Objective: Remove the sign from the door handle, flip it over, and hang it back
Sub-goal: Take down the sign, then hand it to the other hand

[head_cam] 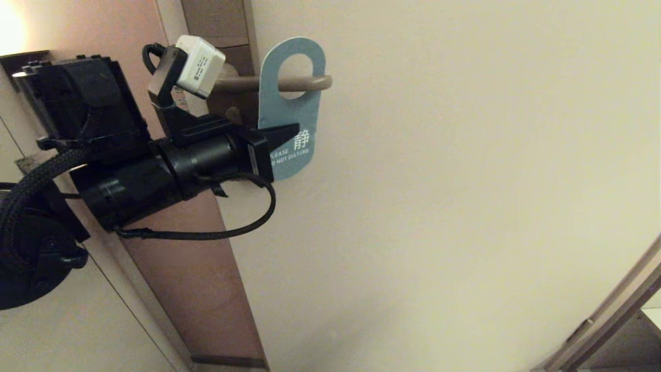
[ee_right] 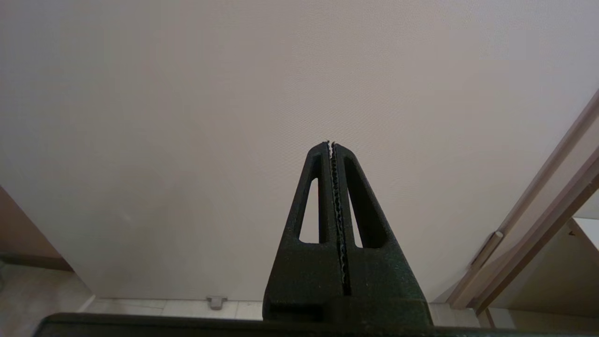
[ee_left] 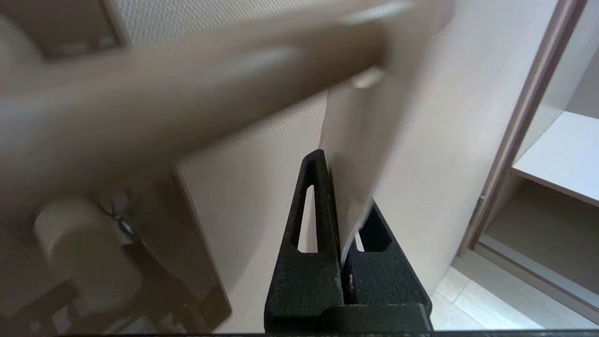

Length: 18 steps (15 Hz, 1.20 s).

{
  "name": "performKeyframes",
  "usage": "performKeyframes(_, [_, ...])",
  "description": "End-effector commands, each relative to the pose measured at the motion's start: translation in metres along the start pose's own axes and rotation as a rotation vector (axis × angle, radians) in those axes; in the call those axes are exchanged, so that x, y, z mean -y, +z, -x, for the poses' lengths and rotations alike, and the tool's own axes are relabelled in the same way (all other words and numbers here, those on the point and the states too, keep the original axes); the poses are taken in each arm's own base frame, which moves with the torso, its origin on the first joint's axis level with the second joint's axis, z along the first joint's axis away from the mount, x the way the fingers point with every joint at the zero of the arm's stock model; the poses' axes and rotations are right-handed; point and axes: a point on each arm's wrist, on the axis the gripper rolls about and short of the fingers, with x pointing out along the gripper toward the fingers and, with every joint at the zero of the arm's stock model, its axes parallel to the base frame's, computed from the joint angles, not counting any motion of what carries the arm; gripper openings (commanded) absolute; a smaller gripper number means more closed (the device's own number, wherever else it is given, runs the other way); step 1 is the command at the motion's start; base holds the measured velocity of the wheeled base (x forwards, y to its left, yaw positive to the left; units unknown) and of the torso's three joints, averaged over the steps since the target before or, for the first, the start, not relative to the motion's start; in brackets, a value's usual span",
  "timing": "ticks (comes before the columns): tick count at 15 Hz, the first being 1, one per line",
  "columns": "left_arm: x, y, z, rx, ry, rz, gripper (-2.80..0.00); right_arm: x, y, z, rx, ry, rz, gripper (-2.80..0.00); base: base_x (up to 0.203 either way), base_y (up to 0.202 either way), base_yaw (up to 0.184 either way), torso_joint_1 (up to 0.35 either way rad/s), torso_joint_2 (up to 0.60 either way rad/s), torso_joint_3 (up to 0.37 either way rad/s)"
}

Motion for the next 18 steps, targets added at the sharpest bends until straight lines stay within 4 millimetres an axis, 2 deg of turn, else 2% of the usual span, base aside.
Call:
performKeyframes(1, [-0.003, -0.005, -0.013, -0.010, 0.014, 0.002, -2.80, 0.000, 0.000, 0.000, -0.001, 0.001, 0.000, -2.80, 0.000, 0.000, 0.000, 0.000, 0.00, 0.000])
performKeyframes(5, [0.005, -0.002, -0.028, 0.003, 0.036, -0.013, -2.80, 0.000, 0.000, 0.000, 0.000, 0.001, 0.000, -2.80, 0.000, 0.000, 0.000, 0.000, 0.00, 0.000])
performKeyframes(11, [0.029, -0.002, -0.032, -0.008, 0.010, -0.004, -2.80, 0.000, 0.000, 0.000, 0.000, 0.000, 0.000, -2.80, 0.000, 0.000, 0.000, 0.000, 0.00, 0.000])
performKeyframes(16, [0.037, -0.005, -0.036, -0.015, -0.016, -0.003, -2.80, 0.000, 0.000, 0.000, 0.000, 0.000, 0.000, -2.80, 0.000, 0.000, 0.000, 0.000, 0.00, 0.000])
performKeyframes(18, [0.046, -0.003, -0.038, -0.009, -0.049, 0.000, -2.80, 0.000, 0.000, 0.000, 0.000, 0.001, 0.000, -2.80, 0.000, 0.000, 0.000, 0.000, 0.00, 0.000])
